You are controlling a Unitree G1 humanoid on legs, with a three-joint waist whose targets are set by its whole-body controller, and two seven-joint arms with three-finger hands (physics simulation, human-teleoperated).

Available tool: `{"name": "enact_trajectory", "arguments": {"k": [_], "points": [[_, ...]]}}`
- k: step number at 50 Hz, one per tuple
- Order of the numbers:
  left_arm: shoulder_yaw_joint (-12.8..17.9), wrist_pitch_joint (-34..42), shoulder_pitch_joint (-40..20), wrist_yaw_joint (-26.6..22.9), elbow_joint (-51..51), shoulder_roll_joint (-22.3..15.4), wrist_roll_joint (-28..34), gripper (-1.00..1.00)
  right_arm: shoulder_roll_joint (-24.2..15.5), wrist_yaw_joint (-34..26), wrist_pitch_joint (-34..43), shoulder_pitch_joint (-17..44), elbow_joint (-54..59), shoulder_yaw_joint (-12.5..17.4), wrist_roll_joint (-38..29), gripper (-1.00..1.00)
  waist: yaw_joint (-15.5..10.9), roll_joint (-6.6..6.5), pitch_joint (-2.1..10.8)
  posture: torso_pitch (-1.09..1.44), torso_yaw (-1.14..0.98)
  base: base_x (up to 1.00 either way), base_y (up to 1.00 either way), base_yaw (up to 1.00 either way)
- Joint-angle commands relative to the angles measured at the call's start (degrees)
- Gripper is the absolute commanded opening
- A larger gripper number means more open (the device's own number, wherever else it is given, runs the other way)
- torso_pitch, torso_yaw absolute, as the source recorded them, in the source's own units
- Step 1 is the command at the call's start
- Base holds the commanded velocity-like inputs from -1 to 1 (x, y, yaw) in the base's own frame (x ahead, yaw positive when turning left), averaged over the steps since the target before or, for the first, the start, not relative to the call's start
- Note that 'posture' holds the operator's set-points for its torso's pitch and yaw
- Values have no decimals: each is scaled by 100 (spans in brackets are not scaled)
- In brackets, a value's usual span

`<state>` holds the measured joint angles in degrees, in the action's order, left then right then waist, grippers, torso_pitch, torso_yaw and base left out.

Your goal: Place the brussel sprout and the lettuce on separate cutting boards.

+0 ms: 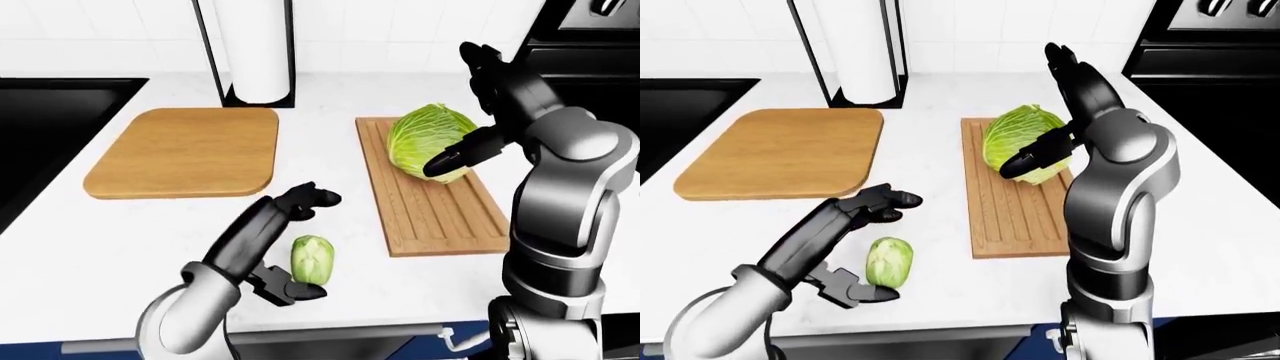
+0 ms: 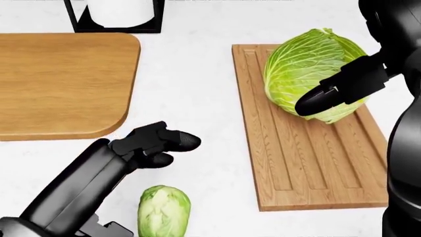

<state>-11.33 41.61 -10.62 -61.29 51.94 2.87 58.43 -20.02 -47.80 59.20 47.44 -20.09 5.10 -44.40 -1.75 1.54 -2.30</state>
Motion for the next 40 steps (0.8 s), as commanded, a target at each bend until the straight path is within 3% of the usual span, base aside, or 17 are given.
{"name": "enact_trajectory", "arguments": {"k": [1,8,16,26,34,40], "points": [[2,-146,-60,145,99,2,-38,29,-69,70,-110,176,-146,60,-46,100,1,12,121,0,0,0,0,0],[-14,-286,88,296,1,-38,-157,22,-68,85,-112,172,-138,60,-39,100,-1,8,127,0,0,0,0,0],[-33,-258,46,264,18,-36,-117,1,-71,115,-138,166,-111,72,-12,100,4,1,140,0,0,0,0,0],[-68,-82,-231,-33,145,53,168,-19,-87,137,-147,183,-74,70,15,100,11,-3,150,0,0,0,0,0],[-17,317,-1099,-749,191,308,883,-24,-94,43,-67,250,-124,32,-66,100,4,28,120,0,0,0,0,0],[453,698,-2262,-1173,-90,275,1149,-40,-88,26,-66,260,-125,42,-78,100,1,51,96,0,0,0,0,0]]}}
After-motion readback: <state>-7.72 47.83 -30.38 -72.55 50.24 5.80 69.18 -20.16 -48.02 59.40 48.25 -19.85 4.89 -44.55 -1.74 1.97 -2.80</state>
